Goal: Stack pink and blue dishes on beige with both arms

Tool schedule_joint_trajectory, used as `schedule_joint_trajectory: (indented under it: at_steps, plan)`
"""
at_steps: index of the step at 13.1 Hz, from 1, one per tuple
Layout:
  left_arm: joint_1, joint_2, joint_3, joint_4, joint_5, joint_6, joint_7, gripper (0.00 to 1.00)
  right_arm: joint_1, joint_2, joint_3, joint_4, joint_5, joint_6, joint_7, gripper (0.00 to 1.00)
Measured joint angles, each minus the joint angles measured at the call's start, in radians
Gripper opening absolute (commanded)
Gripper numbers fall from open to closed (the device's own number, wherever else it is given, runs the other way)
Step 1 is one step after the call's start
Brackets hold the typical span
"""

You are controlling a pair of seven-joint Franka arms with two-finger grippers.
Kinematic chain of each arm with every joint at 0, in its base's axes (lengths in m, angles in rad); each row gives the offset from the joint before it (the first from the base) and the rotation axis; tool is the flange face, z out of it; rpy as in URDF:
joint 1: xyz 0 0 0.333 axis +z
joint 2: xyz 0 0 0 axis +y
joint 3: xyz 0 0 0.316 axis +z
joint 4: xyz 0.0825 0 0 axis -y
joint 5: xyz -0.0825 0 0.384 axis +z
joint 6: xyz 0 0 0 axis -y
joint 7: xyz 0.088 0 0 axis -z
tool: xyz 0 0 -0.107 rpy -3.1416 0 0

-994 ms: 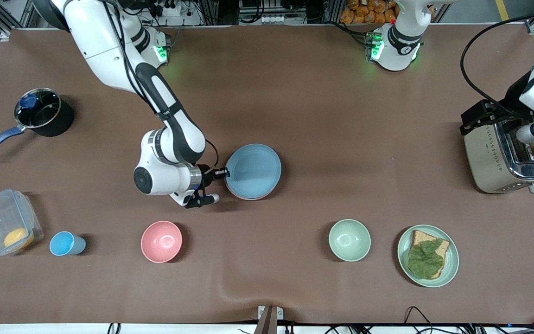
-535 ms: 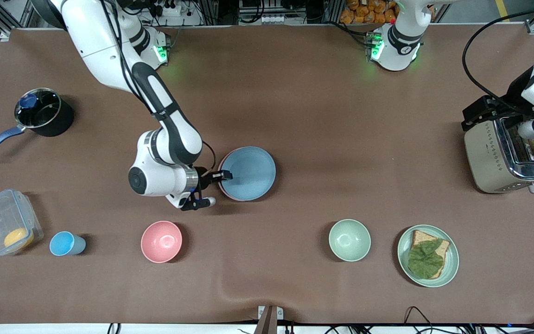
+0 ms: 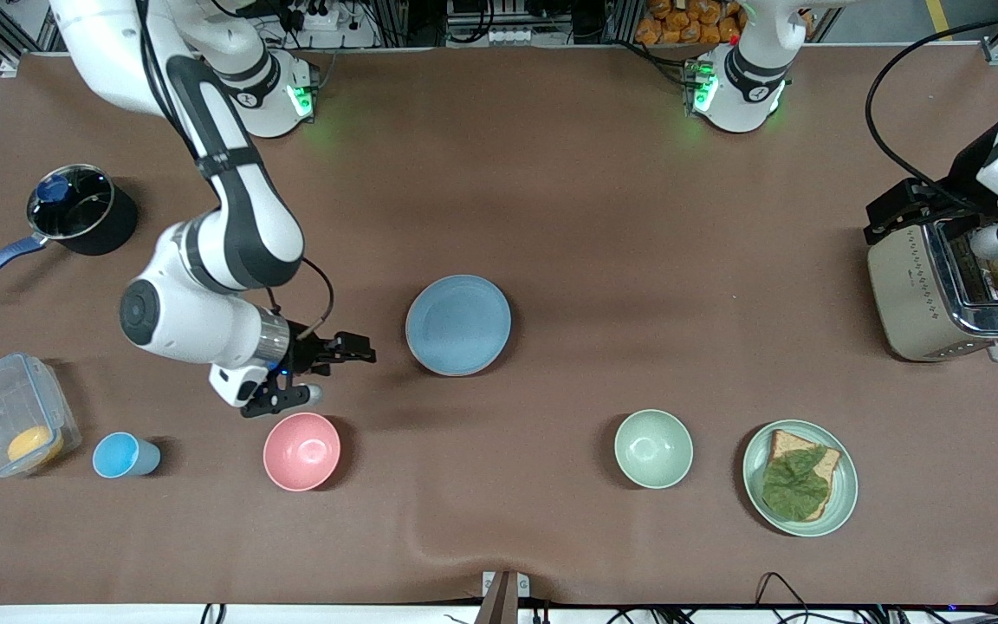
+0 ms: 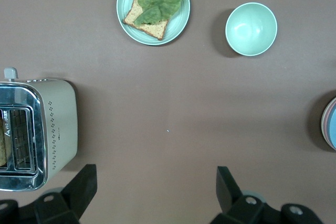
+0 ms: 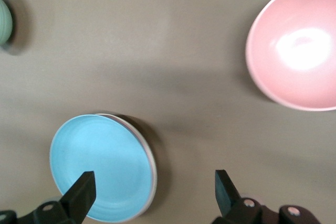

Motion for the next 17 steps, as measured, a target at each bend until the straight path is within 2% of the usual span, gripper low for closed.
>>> schedule_joint_trajectory:
  at_steps: [4,6,8,9,12,13,17]
  plan:
    - [-0.007,0.000,-0.004,0.000,-0.001,-0.007,0.000,1.00,-0.008,-0.046,-0.113,0.164,-0.125,-0.302,0.000,1.00]
    - [-0.009,0.000,-0.004,0.000,-0.001,-0.025,0.000,1.00,-0.013,-0.064,-0.143,0.246,-0.234,-0.407,0.000,1.00]
    - [-0.008,-0.001,-0.003,0.000,-0.001,-0.029,0.000,1.00,-0.018,-0.128,-0.151,0.280,-0.339,-0.471,0.001,1.00]
    - [-0.008,-0.001,-0.003,0.000,-0.001,-0.030,0.000,1.00,-0.033,-0.177,-0.141,0.272,-0.361,-0.502,0.001,1.00]
    - [-0.007,-0.001,-0.002,0.000,0.001,-0.050,0.000,1.00,-0.187,-0.301,-0.015,0.227,-0.392,-0.524,0.001,1.00]
    - [-0.007,-0.001,-0.001,0.000,0.002,-0.053,0.000,1.00,-0.228,-0.334,0.007,0.204,-0.398,-0.524,0.001,1.00]
    - [-0.005,-0.001,0.005,0.002,0.004,-0.055,0.000,1.00,-0.307,-0.438,0.022,0.065,-0.406,-0.533,0.000,1.00]
